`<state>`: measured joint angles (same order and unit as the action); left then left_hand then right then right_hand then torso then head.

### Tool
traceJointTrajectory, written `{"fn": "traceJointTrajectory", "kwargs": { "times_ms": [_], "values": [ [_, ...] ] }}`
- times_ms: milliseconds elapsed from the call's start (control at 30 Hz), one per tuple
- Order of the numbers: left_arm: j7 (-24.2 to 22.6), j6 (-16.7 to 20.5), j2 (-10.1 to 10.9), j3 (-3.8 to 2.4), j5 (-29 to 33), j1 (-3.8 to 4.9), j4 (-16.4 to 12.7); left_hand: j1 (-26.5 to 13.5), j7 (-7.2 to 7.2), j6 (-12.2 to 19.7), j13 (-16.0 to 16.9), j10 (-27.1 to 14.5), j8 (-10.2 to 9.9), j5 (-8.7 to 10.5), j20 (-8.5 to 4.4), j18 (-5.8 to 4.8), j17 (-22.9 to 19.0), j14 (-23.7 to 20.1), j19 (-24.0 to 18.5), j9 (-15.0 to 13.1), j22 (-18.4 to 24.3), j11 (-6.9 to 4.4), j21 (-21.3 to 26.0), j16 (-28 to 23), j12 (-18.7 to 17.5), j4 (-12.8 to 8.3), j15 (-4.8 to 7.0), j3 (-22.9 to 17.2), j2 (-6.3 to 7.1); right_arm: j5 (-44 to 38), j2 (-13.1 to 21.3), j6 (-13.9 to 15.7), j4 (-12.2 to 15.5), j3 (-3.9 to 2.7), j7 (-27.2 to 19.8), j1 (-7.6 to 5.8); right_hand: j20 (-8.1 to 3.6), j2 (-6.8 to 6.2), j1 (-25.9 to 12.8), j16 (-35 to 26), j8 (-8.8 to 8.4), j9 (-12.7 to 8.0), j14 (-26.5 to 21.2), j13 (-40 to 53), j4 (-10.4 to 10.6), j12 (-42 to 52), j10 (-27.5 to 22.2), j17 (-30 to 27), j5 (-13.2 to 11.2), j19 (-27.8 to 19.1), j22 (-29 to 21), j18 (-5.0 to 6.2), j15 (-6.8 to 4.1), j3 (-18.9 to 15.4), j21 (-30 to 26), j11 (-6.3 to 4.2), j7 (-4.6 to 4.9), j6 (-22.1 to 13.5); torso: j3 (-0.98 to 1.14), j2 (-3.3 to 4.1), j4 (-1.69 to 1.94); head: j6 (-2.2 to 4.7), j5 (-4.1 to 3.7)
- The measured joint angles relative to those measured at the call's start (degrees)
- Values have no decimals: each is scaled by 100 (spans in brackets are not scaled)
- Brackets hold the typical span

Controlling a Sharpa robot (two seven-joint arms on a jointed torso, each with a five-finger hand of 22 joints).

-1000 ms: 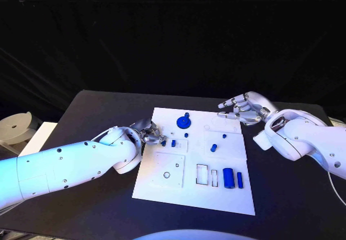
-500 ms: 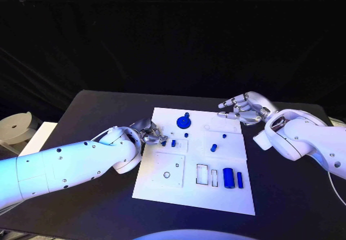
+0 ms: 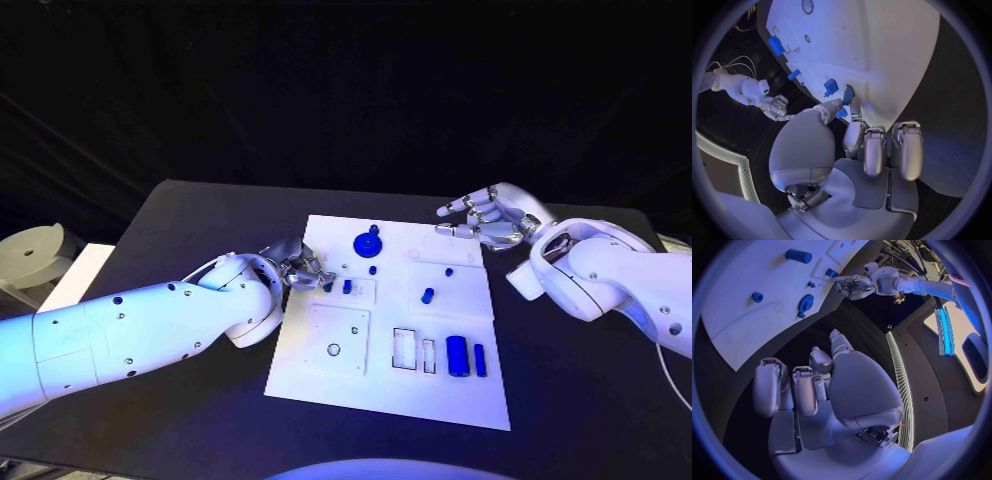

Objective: Assemble the parts on the task board

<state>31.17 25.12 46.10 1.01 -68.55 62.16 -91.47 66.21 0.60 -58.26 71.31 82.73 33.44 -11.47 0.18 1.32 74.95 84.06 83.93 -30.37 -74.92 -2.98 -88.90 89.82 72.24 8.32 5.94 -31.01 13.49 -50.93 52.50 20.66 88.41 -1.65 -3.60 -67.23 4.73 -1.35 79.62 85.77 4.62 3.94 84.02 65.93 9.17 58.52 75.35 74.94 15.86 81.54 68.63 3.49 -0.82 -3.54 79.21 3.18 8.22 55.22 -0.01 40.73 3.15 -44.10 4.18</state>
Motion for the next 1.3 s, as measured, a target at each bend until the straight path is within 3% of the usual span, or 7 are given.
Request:
{"fn": "traceJointTrajectory", "kwargs": {
  "times_ms": [133,200,1300],
  "values": [
    [4,-10,7,0,2,0,-4,-9,-3,-4,22,20,-1,0,0,0,0,0,0,4,0,-20,-30,0,31,11,0,11,-9,0,0,0,0,0,0,0,0,0,0,0,0,0,0,0,0,0,0,0,0,0,0,0,0,0,0,0,0,0,0,0,0,0,4],
    [8,-19,12,0,3,-1,-9,-28,-30,-31,38,20,-1,0,0,-63,0,-13,0,8,0,-20,-54,0,32,30,13,30,-27,0,0,0,0,0,0,0,0,0,0,0,0,0,0,0,0,0,0,-1,0,0,0,0,0,0,0,0,0,0,1,0,-1,0,4],
    [48,-55,97,0,8,-5,-104,-95,-50,-133,101,61,15,0,0,-60,-2,0,0,-20,1,-61,-96,0,98,139,40,138,-6,0,-1,0,-4,0,0,2,0,0,0,0,0,0,0,1,0,0,0,-3,0,0,0,0,0,0,0,0,0,0,-3,0,1,-29,12]
  ]
}}
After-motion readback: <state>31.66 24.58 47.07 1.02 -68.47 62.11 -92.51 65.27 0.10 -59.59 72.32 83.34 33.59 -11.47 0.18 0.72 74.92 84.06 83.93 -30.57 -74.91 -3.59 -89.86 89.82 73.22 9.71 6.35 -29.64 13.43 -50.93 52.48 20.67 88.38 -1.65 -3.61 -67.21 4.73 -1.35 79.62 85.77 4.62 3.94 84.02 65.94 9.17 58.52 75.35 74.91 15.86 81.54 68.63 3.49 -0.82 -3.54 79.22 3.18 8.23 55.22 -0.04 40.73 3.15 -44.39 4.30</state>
